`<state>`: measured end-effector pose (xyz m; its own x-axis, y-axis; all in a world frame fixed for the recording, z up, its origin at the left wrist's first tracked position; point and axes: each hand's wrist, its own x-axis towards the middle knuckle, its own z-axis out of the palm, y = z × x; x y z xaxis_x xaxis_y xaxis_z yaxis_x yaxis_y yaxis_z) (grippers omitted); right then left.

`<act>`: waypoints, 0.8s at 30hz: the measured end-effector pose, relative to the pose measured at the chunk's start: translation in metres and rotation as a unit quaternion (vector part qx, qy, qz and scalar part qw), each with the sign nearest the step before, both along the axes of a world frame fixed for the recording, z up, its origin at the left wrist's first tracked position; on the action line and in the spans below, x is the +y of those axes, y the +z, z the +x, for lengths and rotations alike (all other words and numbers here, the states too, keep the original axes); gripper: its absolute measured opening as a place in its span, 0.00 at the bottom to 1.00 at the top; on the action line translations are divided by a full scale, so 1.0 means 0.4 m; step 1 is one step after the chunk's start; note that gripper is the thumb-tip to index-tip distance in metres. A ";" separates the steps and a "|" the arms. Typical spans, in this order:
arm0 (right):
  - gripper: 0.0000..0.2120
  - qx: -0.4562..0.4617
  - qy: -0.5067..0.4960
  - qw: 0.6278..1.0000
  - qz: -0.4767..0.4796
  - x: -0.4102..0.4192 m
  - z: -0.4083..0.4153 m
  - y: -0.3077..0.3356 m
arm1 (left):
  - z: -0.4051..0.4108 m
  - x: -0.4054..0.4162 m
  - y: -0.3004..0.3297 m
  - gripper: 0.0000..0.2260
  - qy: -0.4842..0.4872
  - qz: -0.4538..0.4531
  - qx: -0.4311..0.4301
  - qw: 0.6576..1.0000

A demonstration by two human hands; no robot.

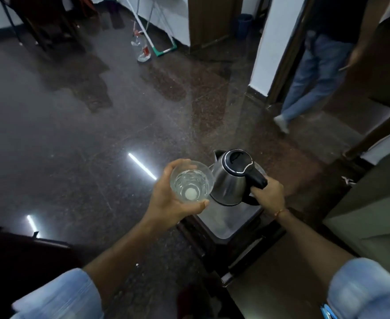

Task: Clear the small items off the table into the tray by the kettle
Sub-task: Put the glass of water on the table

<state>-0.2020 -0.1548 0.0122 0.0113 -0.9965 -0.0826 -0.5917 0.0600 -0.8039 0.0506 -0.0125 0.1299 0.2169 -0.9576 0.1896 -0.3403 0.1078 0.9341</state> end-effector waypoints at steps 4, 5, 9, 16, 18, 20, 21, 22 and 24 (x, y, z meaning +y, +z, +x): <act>0.06 0.016 -0.003 1.000 0.019 -0.015 0.021 -0.112 | 0.016 0.025 -0.019 0.35 0.015 0.013 0.001 1.000; 0.06 0.017 -0.007 1.000 0.024 -0.017 0.023 -0.137 | 0.019 0.032 -0.023 0.35 0.017 0.016 0.006 1.000; 0.06 0.012 -0.030 0.999 0.037 -0.014 0.031 -0.211 | 0.024 0.050 -0.029 0.34 0.017 0.025 0.011 1.000; 0.09 0.020 -0.043 0.997 0.059 -0.019 0.032 -0.259 | 0.029 0.078 -0.051 0.35 0.008 0.043 0.019 0.999; 0.09 0.021 -0.036 0.997 0.064 -0.017 0.031 -0.256 | 0.026 0.081 -0.054 0.35 0.004 0.042 0.021 0.999; 0.11 0.023 -0.023 0.997 0.076 -0.013 0.030 -0.245 | 0.024 0.082 -0.057 0.36 0.000 0.042 0.023 0.999; 0.13 0.025 -0.015 0.996 0.082 -0.011 0.029 -0.237 | 0.022 0.083 -0.058 0.36 -0.002 0.041 0.021 0.999; 0.16 0.024 -0.006 0.996 0.088 -0.006 0.025 -0.226 | 0.020 0.084 -0.060 0.36 -0.004 0.040 0.019 0.999; 0.22 0.016 0.005 0.996 0.093 0.009 0.014 -0.200 | 0.016 0.084 -0.063 0.37 -0.013 0.039 0.018 0.999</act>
<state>-0.1966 -0.1513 -0.0679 0.0150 -0.9638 -0.2662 -0.6185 0.2002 -0.7599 0.0569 0.0211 0.1048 0.1973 -0.9745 0.1067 -0.3036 0.0427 0.9518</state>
